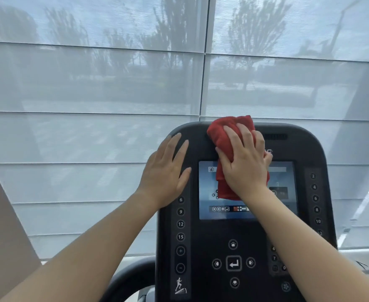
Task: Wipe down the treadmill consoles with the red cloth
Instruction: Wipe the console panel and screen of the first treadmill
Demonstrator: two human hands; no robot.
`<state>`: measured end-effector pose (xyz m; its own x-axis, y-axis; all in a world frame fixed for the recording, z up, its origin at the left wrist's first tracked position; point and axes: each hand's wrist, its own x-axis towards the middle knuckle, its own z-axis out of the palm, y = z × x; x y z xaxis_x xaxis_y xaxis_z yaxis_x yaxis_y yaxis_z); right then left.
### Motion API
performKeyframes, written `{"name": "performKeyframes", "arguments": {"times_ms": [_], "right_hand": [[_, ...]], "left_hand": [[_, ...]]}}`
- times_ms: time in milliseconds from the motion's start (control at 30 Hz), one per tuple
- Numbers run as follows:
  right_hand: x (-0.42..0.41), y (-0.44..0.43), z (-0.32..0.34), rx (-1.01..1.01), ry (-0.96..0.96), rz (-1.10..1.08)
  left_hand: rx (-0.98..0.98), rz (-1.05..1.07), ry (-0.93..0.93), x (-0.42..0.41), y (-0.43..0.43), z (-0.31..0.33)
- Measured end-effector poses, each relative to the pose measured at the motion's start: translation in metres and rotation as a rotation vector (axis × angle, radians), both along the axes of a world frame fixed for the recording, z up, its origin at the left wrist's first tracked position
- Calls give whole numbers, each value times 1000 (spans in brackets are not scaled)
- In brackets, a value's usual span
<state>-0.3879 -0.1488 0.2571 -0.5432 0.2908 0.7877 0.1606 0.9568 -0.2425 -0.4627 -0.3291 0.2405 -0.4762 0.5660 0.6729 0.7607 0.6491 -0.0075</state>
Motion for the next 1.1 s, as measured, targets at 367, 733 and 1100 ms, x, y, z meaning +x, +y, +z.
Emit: {"name": "performKeyframes", "arguments": {"times_ms": [367, 733, 1100], "right_hand": [[9, 6, -8, 18, 17, -30], [25, 37, -16, 34, -5, -80], [33, 69, -8, 39, 1, -73]], "left_hand": [[4, 48, -19, 0, 26, 21], [-97, -20, 69, 13, 53, 31], [-20, 61, 10, 23, 94, 43]]}}
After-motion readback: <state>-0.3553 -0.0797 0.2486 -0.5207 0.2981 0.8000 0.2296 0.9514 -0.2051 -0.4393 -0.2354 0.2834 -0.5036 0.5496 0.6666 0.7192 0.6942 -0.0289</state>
